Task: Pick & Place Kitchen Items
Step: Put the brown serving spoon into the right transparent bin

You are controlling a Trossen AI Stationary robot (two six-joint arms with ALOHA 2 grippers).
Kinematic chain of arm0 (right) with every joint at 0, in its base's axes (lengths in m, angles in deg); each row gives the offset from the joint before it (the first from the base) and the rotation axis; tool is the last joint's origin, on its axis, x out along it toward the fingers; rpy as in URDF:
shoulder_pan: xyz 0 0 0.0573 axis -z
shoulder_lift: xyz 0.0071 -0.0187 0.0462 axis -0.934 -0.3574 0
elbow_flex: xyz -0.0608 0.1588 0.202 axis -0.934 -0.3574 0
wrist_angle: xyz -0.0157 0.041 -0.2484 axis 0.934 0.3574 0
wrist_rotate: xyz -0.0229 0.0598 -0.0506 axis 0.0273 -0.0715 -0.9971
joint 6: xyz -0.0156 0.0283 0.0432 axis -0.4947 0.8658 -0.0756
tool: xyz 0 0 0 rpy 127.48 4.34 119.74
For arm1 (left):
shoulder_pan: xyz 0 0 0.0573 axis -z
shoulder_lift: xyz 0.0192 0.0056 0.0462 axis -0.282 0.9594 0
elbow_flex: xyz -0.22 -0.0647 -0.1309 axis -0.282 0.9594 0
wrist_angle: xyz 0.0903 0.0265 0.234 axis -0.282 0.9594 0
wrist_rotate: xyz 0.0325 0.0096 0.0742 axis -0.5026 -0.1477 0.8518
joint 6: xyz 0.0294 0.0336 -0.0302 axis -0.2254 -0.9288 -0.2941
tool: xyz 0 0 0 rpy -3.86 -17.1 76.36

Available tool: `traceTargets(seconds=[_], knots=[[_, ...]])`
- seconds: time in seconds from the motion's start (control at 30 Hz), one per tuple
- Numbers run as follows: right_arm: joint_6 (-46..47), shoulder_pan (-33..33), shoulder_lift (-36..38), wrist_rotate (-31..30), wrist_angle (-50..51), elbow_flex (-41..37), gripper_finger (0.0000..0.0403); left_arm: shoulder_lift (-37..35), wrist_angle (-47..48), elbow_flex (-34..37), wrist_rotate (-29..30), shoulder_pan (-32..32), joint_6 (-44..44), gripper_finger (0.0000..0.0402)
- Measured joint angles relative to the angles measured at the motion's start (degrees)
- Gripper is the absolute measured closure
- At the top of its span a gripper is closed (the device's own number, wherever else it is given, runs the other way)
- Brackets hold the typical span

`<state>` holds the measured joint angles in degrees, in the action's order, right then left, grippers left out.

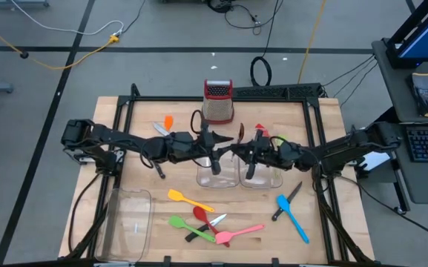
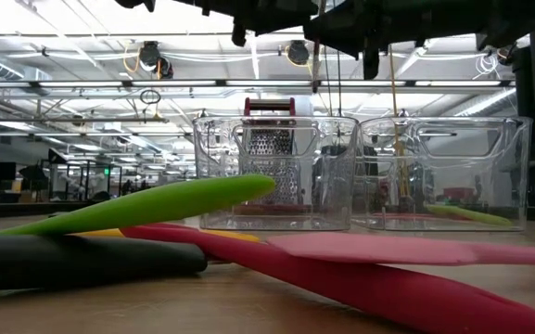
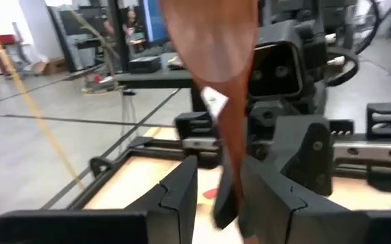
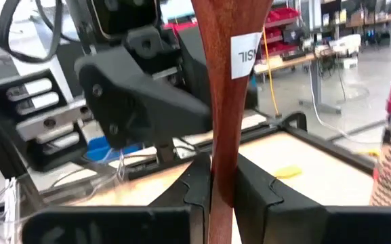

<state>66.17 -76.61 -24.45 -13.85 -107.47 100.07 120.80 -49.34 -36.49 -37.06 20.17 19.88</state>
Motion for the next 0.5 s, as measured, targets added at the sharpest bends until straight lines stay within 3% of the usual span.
traceTargets(seconds=[0.33, 0.5], knots=[[13.1, 0.0, 9.6, 0.7, 23.4, 0.0, 0.0375, -4.3, 13.9, 0.0, 2.3, 0.0, 2.0, 0.0284], [23.5, 0.0, 14.5, 5.1, 34.7, 0.0, 0.0375, -4.5, 17.9, 0.0, 2.3, -0.1, 2.1, 0.0284]])
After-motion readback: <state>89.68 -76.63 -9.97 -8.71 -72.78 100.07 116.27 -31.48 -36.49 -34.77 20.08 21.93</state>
